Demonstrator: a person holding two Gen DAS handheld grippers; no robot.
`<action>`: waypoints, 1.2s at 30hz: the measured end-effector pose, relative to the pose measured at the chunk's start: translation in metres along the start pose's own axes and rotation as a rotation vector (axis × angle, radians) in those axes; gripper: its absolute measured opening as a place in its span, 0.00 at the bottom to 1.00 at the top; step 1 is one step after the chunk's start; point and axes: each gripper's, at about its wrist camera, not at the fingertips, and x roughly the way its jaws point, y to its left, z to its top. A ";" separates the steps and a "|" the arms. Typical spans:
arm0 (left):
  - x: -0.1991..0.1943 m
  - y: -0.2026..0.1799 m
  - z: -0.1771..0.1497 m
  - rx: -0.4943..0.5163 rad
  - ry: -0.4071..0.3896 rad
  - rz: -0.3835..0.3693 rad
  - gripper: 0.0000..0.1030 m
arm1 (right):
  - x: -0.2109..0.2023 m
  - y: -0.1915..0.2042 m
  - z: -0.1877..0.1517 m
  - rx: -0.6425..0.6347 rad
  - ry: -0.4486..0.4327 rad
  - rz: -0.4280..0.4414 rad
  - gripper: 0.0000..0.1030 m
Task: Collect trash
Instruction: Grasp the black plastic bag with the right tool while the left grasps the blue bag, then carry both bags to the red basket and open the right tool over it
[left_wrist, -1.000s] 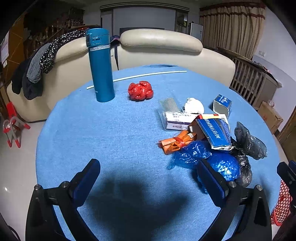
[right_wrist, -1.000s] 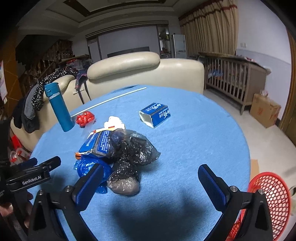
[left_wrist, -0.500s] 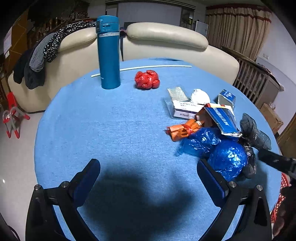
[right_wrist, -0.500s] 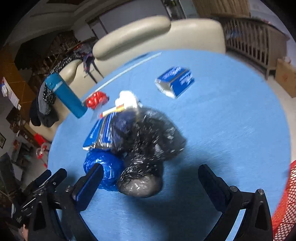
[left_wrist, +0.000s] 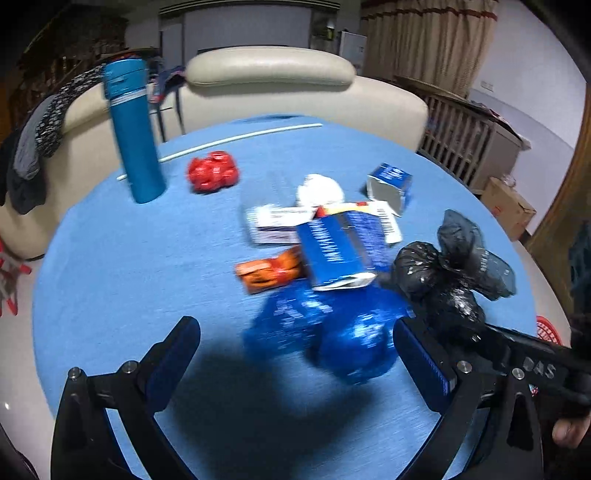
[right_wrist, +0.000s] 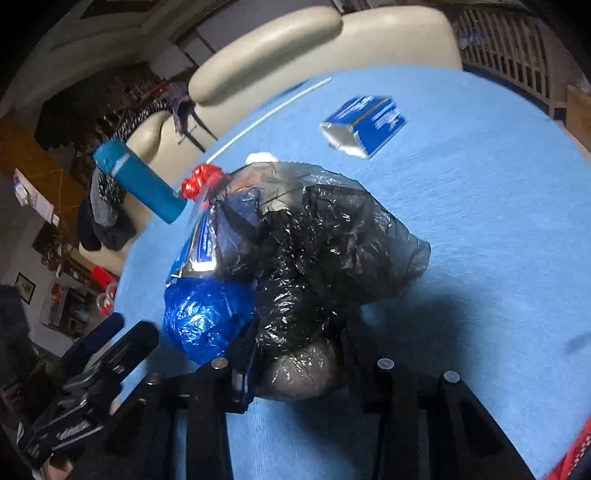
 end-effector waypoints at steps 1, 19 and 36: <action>0.001 -0.004 0.000 0.006 0.003 -0.006 1.00 | -0.008 -0.004 -0.003 0.007 -0.017 -0.003 0.40; 0.023 -0.019 -0.020 0.039 0.086 -0.043 0.56 | -0.076 -0.050 -0.035 0.112 -0.110 -0.048 0.40; -0.044 -0.056 -0.029 0.109 -0.045 -0.137 0.56 | -0.178 -0.144 -0.079 0.328 -0.305 -0.276 0.40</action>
